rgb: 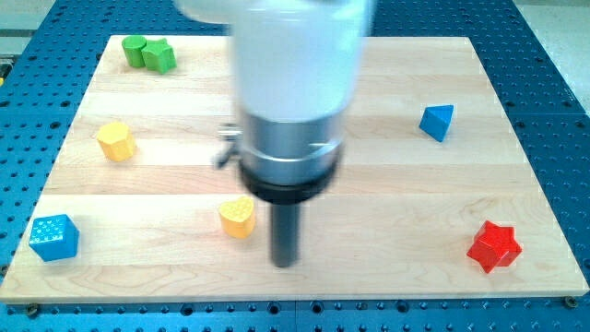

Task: Place the heart into the hexagon

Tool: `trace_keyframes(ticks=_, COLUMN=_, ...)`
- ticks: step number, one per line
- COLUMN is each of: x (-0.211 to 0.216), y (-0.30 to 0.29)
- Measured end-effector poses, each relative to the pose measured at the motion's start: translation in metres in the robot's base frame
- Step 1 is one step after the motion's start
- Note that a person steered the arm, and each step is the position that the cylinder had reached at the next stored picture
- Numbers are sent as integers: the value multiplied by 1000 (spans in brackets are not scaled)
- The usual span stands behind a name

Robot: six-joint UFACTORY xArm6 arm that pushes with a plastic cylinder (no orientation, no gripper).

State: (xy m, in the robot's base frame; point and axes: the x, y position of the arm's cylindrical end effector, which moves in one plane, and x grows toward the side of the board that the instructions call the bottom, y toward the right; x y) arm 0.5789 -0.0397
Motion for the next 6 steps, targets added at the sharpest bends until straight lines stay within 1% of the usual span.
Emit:
trace_keyframes(ticks=1, x=-68, y=-54)
trace_keyframes(ticks=2, x=-85, y=-53)
trace_keyframes(ticks=3, x=-113, y=-63)
trace_keyframes(ticks=4, x=-123, y=-109)
trace_keyframes(ticks=5, x=-121, y=-116)
trace_keyframes(ticks=6, x=-110, y=-94)
